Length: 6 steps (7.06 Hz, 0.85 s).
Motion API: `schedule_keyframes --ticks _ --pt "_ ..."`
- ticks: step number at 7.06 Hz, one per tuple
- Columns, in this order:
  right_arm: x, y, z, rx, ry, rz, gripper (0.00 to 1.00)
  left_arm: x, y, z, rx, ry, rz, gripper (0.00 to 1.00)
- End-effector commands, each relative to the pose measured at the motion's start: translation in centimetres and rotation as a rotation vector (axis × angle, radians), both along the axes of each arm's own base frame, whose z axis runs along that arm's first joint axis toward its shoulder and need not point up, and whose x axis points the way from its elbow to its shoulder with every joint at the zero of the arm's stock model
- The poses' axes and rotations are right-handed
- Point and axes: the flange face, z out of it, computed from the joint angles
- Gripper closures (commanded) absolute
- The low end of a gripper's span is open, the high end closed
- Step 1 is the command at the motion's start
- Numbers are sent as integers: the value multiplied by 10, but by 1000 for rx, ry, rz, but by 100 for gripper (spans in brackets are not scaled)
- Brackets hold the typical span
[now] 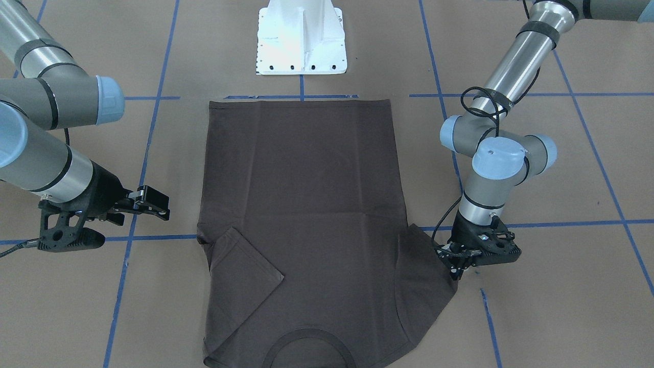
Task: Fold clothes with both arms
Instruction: 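Move the left gripper to the sleeve nearest it while the right gripper withdraws, then grasp the sleeve with the left gripper and fold it inward onto the shirt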
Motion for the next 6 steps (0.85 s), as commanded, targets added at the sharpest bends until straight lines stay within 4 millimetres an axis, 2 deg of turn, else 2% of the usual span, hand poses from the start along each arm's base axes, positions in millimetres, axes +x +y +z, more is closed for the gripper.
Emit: schedule_keyframes --ticks 1,2,4,5,6 --pt "1 0 1 3 4 4 0 13 -16 -51 -31 -15 -3 100" --pt "2 0 0 6 2 4 0 23 -26 -99 -48 -9 -10 100" --pt "3 0 1 6 3 5 0 48 -35 -170 -117 102 -52 100" --pt "3 0 0 7 2 6 0 86 -25 -185 -159 124 -46 100" --pt "3 0 -2 9 0 4 0 99 -22 -180 -170 120 -39 100"
